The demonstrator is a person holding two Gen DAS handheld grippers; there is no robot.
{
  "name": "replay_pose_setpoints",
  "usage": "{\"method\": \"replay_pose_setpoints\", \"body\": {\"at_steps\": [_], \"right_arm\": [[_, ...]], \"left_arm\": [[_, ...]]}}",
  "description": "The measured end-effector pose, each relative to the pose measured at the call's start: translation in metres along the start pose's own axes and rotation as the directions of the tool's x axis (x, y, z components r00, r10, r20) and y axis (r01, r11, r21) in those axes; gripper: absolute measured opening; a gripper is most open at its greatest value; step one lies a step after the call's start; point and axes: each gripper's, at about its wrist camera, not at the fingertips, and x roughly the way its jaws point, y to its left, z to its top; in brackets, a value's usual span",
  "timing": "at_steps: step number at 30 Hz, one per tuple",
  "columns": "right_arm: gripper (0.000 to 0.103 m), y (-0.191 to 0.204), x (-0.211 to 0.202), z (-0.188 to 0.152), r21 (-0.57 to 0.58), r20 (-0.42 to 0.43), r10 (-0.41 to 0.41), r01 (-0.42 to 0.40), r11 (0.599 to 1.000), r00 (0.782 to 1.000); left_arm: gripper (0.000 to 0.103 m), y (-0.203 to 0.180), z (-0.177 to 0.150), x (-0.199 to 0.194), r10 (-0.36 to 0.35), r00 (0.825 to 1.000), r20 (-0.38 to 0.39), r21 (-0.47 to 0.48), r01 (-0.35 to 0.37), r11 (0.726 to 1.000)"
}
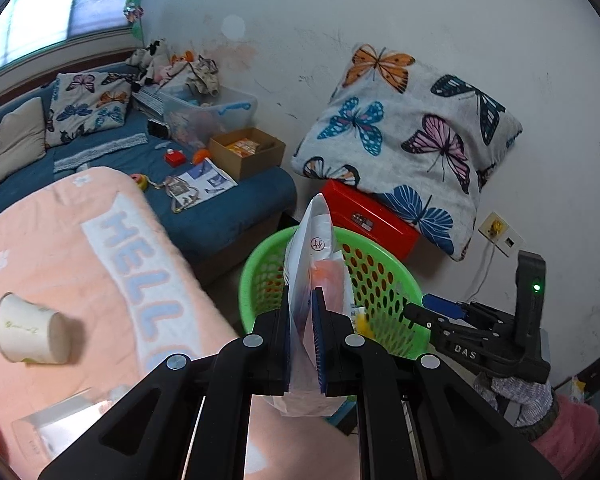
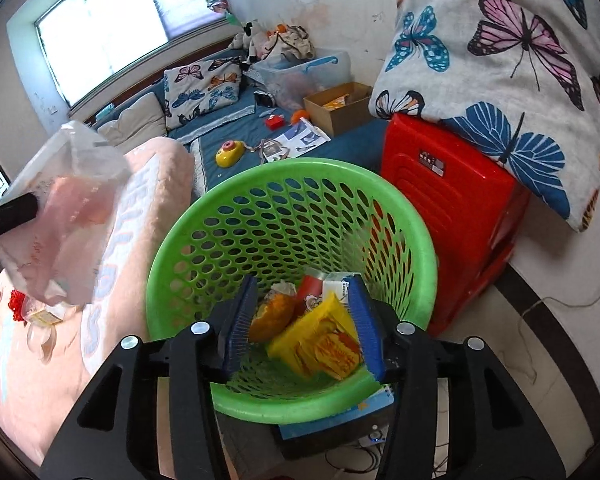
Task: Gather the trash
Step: 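Carry the bag and yellow wrapper to the green basket and release both, then grasp the red mesh net with the left tool while the right tool grasps the clear lid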
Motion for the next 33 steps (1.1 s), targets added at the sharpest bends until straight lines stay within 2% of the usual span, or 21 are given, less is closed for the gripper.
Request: {"method": "replay_pose_setpoints", "body": {"at_steps": [11,13,15,17,23,29,33], "right_arm": [[0.055,-0.001,-0.02,-0.006,-0.008,0.027,0.014,-0.014,1.0,1.0],[0.055,-0.001,-0.021,-0.007,-0.006,0.029,0.017,-0.016,1.0,0.999],[0.055,-0.001,-0.022,-0.009,-0.004,0.028,0.019,-0.018,1.0,0.999],[0.055,0.0,-0.022,-0.01,-0.004,0.027,0.02,-0.02,1.0,0.999],[0.057,0.003,-0.026,-0.011,-0.012,0.032,0.03,-0.03,0.999,0.999],[0.063,0.018,-0.034,-0.011,-0.046,0.043,0.05,-0.048,0.998,0.998],[0.068,0.033,-0.036,-0.01,-0.09,0.04,0.071,-0.068,0.994,0.997]], "left_arm": [[0.011,-0.016,-0.004,0.044,-0.027,0.998,-0.059,-0.016,0.026,1.0],[0.015,-0.017,-0.006,0.05,-0.034,0.997,-0.071,-0.023,0.033,0.999],[0.035,-0.018,-0.008,0.053,-0.034,0.997,-0.075,-0.025,0.032,0.999],[0.049,-0.018,-0.011,0.052,-0.038,0.997,-0.064,-0.032,0.036,0.999],[0.05,-0.013,-0.017,0.038,-0.042,0.998,-0.048,-0.041,0.04,0.998],[0.052,0.007,-0.027,0.005,0.008,1.0,-0.02,-0.065,-0.009,0.998],[0.052,0.026,-0.041,-0.019,0.074,0.997,-0.007,-0.089,-0.074,0.993]]}}
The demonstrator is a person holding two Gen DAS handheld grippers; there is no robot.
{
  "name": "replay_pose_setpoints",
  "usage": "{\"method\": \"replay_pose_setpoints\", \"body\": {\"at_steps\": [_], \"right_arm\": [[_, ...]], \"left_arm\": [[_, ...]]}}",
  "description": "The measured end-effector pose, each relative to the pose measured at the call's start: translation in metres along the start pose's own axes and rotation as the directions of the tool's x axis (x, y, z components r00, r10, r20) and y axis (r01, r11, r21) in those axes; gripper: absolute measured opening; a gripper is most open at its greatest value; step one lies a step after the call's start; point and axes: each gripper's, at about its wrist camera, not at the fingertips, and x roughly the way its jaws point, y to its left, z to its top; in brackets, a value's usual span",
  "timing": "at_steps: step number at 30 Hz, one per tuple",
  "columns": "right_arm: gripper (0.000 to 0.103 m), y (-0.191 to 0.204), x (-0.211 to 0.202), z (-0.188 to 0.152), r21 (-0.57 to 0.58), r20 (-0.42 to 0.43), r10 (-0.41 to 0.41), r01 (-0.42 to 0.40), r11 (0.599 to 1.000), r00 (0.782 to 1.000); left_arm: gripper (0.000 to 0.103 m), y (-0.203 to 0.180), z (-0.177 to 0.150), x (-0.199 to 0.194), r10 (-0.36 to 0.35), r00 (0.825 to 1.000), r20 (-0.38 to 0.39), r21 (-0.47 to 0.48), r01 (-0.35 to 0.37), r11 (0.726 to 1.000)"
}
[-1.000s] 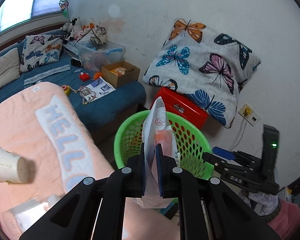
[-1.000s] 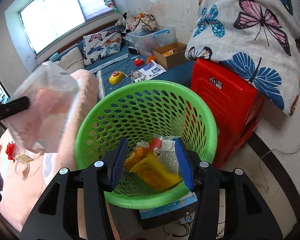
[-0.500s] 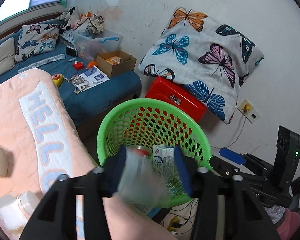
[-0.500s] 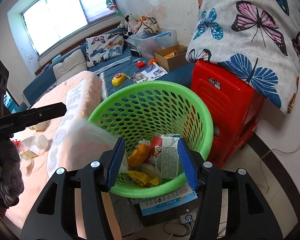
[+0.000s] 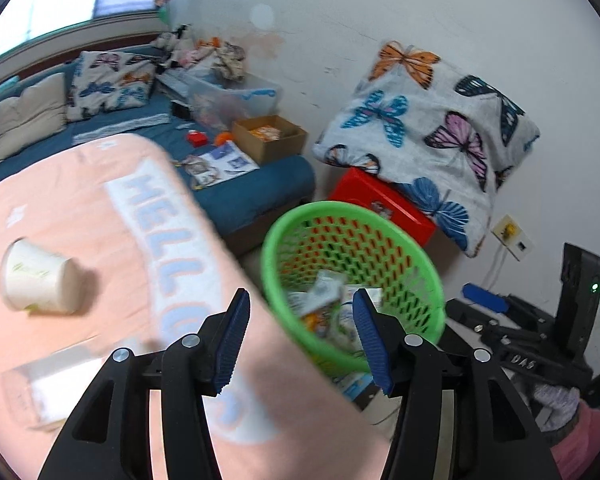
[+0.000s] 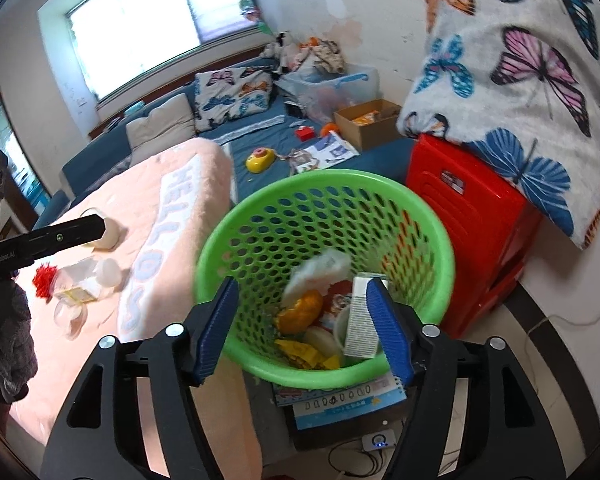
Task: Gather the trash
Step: 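Grasp the red mesh net with the left tool while the right tool grasps the clear lid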
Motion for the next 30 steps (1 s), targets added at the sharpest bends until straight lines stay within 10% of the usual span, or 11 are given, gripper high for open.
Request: {"method": "replay_pose_setpoints", "body": {"at_steps": [13,30], "right_arm": [[0.082,0.097,0.022,0.006,-0.265,-0.075,0.128,-0.143,0.953,0.989],[0.085,0.202,0.057,0.008,-0.548,-0.193,0.213,-0.285,0.787,0.958]], "left_arm": [[0.055,0.103,-0.039,-0.087,0.248,0.966,0.068,-0.151,-0.236,0.96],[0.063,0.233,-0.086,-0.15,0.508,0.861,0.007,-0.383,-0.467,0.797]]}}
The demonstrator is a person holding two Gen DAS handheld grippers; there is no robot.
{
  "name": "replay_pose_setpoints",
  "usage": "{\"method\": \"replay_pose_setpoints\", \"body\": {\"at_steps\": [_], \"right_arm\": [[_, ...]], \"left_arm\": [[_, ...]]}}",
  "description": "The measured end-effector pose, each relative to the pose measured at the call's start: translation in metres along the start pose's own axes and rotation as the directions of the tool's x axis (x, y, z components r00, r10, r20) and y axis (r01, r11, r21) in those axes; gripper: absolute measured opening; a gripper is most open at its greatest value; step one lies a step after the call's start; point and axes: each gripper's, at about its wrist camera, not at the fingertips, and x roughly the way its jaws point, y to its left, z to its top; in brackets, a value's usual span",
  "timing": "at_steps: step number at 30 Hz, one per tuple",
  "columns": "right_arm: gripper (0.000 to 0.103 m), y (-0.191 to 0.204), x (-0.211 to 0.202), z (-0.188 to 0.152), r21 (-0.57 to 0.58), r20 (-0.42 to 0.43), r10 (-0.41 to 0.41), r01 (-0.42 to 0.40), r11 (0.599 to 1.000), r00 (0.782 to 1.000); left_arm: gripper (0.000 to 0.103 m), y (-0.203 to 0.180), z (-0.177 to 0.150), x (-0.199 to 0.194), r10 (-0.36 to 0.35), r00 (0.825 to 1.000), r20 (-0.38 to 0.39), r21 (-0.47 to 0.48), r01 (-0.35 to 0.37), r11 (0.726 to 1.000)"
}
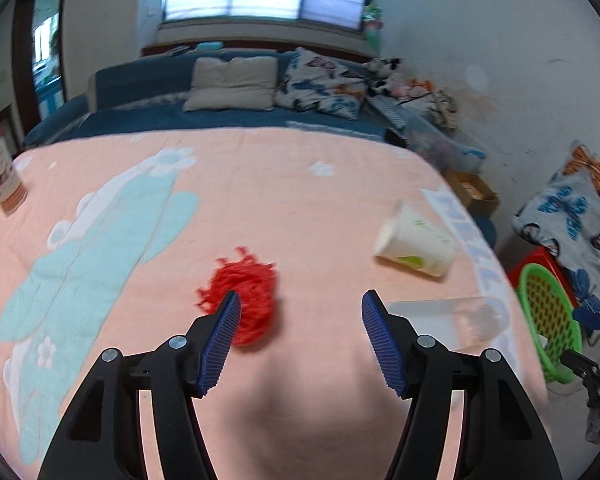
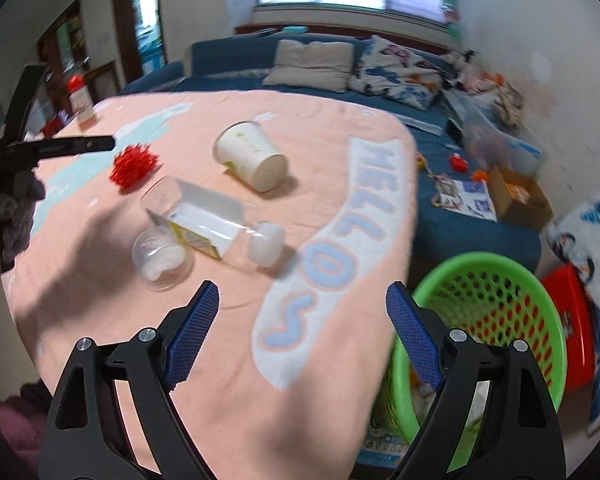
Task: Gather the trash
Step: 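Grasp the red mesh net with the left tool while the right tool grasps the clear lid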
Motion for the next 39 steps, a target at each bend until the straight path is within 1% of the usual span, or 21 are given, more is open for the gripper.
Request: {"method": "replay_pose_setpoints", "body": {"at_steps": [5,6,7,11,16,20,24,28,32,36,38,39], "right_arm": [[0.087,0.017,0.018,0.01,-0.102,-0.034,0.036,-0.04,0.994,0.999],[0.087,0.021,0.022,0.013,-0.109,-0.044,0.065,-0.07,0.992,0.997],[0.087,0.024,0.025,0.014,-0.11,-0.053,0.094,-0.099,0.989,0.994],[0.087,0.042,0.039,0.014,-0.112,-0.08,0.166,-0.174,0.978,0.983],[0.087,0.071,0.056,0.01,-0.116,-0.107,0.215,-0.227,0.967,0.971],[0.086,0.087,0.069,0.01,-0.095,-0.11,0.231,-0.242,0.966,0.967],[0.085,0.097,0.079,0.012,-0.062,-0.103,0.229,-0.236,0.97,0.968],[0.08,0.103,0.092,0.015,-0.01,-0.113,0.233,-0.235,0.972,0.966],[0.078,0.109,0.1,0.015,0.0,-0.114,0.215,-0.217,0.976,0.97],[0.073,0.111,0.105,0.016,0.028,-0.113,0.215,-0.213,0.977,0.97],[0.069,0.112,0.108,0.016,0.045,-0.115,0.218,-0.214,0.976,0.969],[0.069,0.113,0.109,0.017,0.048,-0.118,0.217,-0.212,0.976,0.969]], "left_arm": [[0.067,0.02,-0.003,0.018,0.036,0.999,-0.036,-0.035,-0.037,0.999],[0.067,0.023,-0.003,0.02,0.037,0.998,-0.041,-0.039,-0.039,0.998],[0.067,0.026,-0.003,0.024,0.039,0.998,-0.048,-0.046,-0.041,0.998],[0.068,0.035,-0.003,0.034,0.035,0.997,-0.064,-0.059,-0.038,0.997],[0.068,0.038,-0.002,0.046,0.03,0.996,-0.081,-0.047,-0.034,0.998],[0.068,0.041,-0.002,0.056,0.022,0.995,-0.095,-0.048,-0.027,0.998],[0.068,0.045,-0.001,0.066,0.009,0.994,-0.107,-0.056,-0.015,0.998],[0.068,0.047,-0.001,0.074,-0.004,0.994,-0.112,-0.056,-0.002,0.998],[0.068,0.046,-0.001,0.079,-0.016,0.993,-0.115,-0.052,0.01,0.999],[0.064,0.046,-0.001,0.084,-0.022,0.992,-0.122,-0.042,0.017,0.999],[0.059,0.046,0.0,0.086,-0.025,0.992,-0.122,-0.04,0.02,0.999],[0.058,0.046,0.0,0.087,-0.026,0.992,-0.123,-0.04,0.022,0.999]]}}
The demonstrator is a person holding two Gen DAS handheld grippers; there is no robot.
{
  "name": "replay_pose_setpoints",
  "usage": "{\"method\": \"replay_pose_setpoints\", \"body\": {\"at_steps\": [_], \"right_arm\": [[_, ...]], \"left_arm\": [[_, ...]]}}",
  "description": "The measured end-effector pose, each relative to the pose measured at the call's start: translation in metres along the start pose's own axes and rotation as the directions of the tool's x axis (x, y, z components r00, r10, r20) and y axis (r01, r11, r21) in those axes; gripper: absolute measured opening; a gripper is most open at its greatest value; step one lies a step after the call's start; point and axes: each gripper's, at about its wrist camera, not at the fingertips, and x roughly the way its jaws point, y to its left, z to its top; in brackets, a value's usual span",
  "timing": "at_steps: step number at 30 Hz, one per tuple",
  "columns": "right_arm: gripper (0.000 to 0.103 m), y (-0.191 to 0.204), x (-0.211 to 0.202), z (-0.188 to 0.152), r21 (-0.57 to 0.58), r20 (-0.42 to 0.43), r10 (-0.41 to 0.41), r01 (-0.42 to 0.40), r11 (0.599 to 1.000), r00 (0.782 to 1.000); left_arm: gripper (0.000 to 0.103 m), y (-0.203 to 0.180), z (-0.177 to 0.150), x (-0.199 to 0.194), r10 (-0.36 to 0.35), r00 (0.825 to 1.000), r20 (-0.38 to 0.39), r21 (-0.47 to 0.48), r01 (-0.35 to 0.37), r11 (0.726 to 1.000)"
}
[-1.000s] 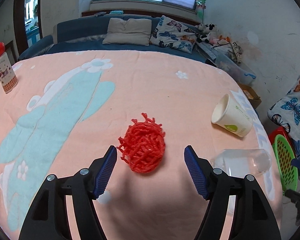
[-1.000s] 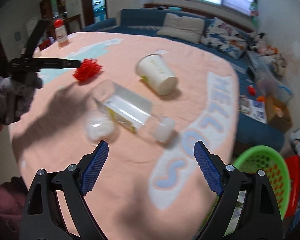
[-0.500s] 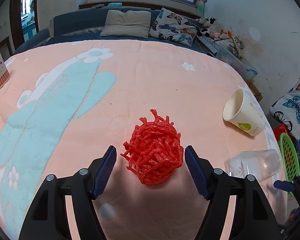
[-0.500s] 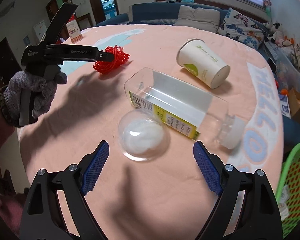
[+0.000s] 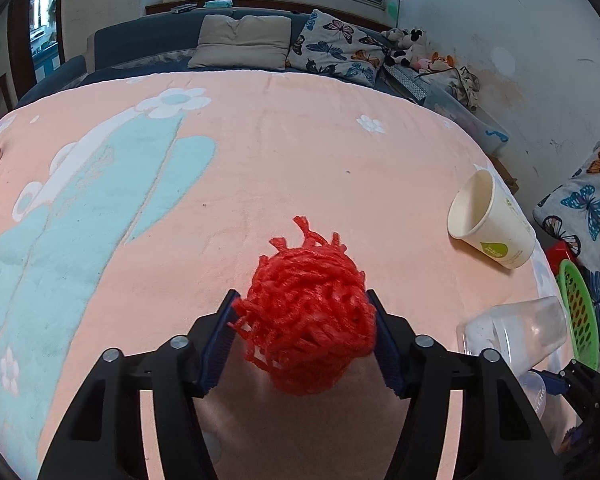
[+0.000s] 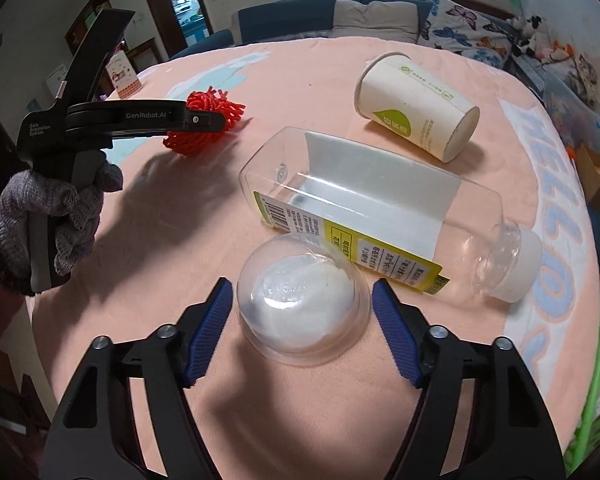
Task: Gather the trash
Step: 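Grasp the red mesh net with the left tool while the right tool grasps the clear lid, then carry the clear lid and red net to the green basket and release both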
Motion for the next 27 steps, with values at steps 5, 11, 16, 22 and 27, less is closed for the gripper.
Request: {"method": "replay_pose_setpoints", "body": {"at_steps": [5,11,16,22,27], "right_arm": [[0.065,0.001,0.002,0.002,-0.012,0.0,-0.016,0.016,1.0,1.0],[0.065,0.002,0.001,0.0,-0.011,0.003,-0.01,0.01,1.0,1.0],[0.065,0.008,-0.009,-0.004,-0.026,0.016,0.009,-0.008,1.0,1.0],[0.065,0.009,-0.029,-0.011,-0.025,0.051,0.027,-0.025,0.999,0.998],[0.065,0.002,-0.051,-0.017,-0.006,0.08,0.012,-0.012,1.0,0.997]], "left_arm": [[0.05,0.002,0.001,0.001,-0.01,1.0,0.006,0.002,0.01,1.0],[0.044,-0.001,0.001,0.001,-0.005,1.0,0.015,0.017,0.005,1.0],[0.04,-0.002,0.0,-0.007,-0.008,0.999,0.032,0.02,0.007,1.0],[0.039,-0.008,-0.005,-0.032,-0.038,0.997,0.068,0.022,0.037,0.999],[0.039,-0.027,-0.011,-0.055,-0.072,0.994,0.088,0.057,0.067,0.996]]}}
